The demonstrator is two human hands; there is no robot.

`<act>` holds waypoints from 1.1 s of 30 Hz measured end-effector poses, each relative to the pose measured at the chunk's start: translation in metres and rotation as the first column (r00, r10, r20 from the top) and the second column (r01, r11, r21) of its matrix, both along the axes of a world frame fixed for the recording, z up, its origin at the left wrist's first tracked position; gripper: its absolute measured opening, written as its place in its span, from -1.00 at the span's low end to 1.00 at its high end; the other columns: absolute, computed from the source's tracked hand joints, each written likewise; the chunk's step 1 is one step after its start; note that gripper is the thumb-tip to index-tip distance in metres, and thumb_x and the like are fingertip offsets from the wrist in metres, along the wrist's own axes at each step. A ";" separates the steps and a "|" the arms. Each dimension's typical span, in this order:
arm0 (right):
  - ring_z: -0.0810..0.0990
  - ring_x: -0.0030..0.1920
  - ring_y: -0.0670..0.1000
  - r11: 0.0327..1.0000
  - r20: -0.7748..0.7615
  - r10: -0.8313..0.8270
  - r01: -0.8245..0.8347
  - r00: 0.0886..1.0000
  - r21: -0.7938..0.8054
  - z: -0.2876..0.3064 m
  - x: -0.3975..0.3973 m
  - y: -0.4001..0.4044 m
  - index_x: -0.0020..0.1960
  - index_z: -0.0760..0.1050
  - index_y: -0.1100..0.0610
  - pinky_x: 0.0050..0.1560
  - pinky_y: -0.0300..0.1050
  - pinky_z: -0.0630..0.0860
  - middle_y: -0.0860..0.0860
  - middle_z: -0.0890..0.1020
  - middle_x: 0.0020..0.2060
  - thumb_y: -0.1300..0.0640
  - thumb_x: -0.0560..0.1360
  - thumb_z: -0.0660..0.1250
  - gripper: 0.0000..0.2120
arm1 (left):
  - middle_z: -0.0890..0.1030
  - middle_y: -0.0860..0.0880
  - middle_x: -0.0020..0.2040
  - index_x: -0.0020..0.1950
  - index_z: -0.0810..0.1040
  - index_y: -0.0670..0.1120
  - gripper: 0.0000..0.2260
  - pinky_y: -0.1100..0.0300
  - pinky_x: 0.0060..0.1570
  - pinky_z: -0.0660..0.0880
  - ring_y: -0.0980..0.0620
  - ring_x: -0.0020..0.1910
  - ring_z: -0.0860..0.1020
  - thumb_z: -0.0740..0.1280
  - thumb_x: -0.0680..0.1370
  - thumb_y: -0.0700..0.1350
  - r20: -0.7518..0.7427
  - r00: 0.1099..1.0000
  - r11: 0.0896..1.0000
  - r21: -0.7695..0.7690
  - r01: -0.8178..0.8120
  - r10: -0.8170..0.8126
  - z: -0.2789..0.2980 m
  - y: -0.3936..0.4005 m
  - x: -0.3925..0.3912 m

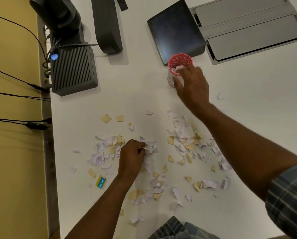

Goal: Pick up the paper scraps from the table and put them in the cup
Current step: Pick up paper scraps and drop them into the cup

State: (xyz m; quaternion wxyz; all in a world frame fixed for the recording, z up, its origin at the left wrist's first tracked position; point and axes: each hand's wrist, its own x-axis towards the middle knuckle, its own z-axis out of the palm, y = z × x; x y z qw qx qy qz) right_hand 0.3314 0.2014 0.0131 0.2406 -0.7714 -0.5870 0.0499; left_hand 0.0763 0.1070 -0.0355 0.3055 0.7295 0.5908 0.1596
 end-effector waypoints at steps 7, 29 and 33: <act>0.37 0.25 0.17 0.813 0.022 -0.019 0.028 1.000 -0.581 -0.045 -0.026 -0.095 0.38 0.27 0.07 0.04 0.08 0.49 0.13 0.39 0.27 -0.29 0.49 0.18 -0.40 | 0.64 -0.10 -0.13 -0.06 0.66 -0.19 -0.85 0.45 -0.13 0.41 0.06 -0.15 0.58 0.40 0.43 -0.37 0.018 1.000 0.999 -0.035 -0.011 0.012 0.000 -0.003 0.001; 0.51 -0.37 0.07 0.887 -0.163 0.199 -0.249 0.966 -0.390 -0.064 -0.050 -0.143 -0.29 0.51 0.22 -0.46 -0.16 0.26 0.11 0.54 -0.36 0.32 0.45 0.31 -0.85 | 0.66 -0.07 -0.10 -0.04 0.68 -0.14 -0.85 0.28 -0.10 0.49 0.06 -0.13 0.59 0.39 0.45 -0.32 0.012 1.000 0.997 -0.075 0.011 -0.010 0.005 0.002 0.022; 0.62 -0.30 -0.01 0.940 -0.385 -0.061 -0.077 0.921 -0.331 -0.042 -0.027 -0.115 -0.14 0.66 0.19 -0.20 -0.25 0.52 0.06 0.70 -0.24 0.22 0.48 0.35 -0.89 | 0.68 -0.05 -0.10 -0.06 0.69 -0.13 -0.84 0.23 -0.07 0.58 0.07 -0.14 0.63 0.41 0.43 -0.33 0.125 0.992 0.994 -0.108 -0.019 0.033 0.016 0.016 0.039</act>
